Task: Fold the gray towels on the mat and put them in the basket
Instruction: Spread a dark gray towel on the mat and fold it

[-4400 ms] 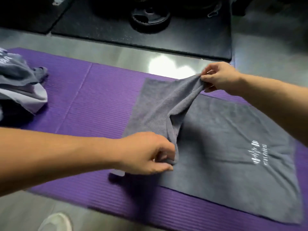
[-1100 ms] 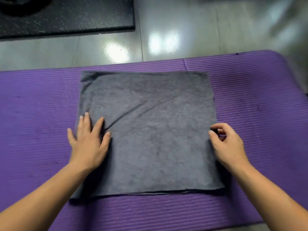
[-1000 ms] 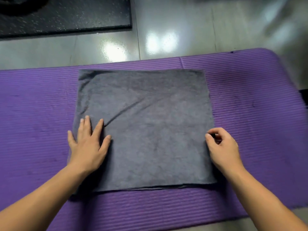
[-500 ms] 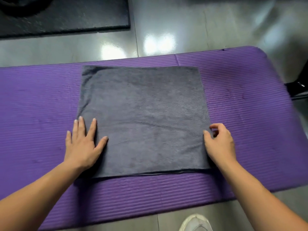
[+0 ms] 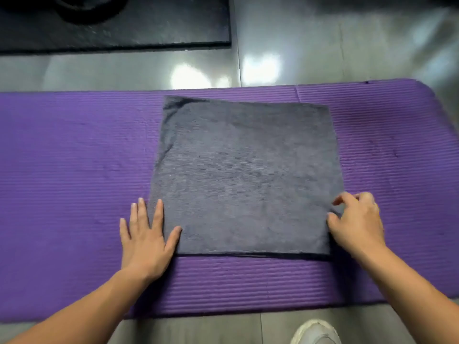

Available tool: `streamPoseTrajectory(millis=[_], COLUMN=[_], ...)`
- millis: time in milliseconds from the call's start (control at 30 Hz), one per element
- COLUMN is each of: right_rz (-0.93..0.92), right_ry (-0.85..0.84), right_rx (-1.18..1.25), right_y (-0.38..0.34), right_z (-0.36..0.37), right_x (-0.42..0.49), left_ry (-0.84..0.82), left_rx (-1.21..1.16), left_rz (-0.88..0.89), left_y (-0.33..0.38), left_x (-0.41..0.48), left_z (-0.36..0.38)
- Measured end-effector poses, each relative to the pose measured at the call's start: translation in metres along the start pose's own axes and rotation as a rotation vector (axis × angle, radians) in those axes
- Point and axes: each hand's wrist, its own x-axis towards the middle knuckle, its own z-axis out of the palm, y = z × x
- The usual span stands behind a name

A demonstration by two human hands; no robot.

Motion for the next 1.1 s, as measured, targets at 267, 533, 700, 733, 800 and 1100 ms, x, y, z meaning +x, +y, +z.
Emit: streamPoseTrajectory(millis=[267, 533, 700, 733, 800, 1100], right_rz=[-0.670, -0.716, -0.785, -0.791, -0.795, -0.862], right_ry=[-0.214, -0.107, -0.185, -0.204, -0.233, -0.263], right_rx=[0.140, 0.117, -0.185, -0.184, -0.117, 0.161], right_y=[-0.214, -0.412, -0.447, -0.450, -0.457, -0.525], right_z=[0.012, 0.039, 0.050, 0.050, 0.049, 0.055], right_x=[0.058, 0.139, 0.159, 0.160, 0.163, 0.132], left_ry=[0.085, 0.030, 0.022, 0.031, 0.070, 0.308], left_rx=[-0.320, -0.616, -0.667, -0.673, -0.723, -1.156], left_rz=[-0.179, -0.398, -0.421, -0.423, -0.433, -0.690], left_y=[0.017, -0.014, -0.014, -0.014, -0.013, -0.048], left_x=[0.003, -0.010, -0.011, -0.012, -0.014, -0.020], left_z=[-0.027, -0.025, -0.031, -0.030, -0.026, -0.020])
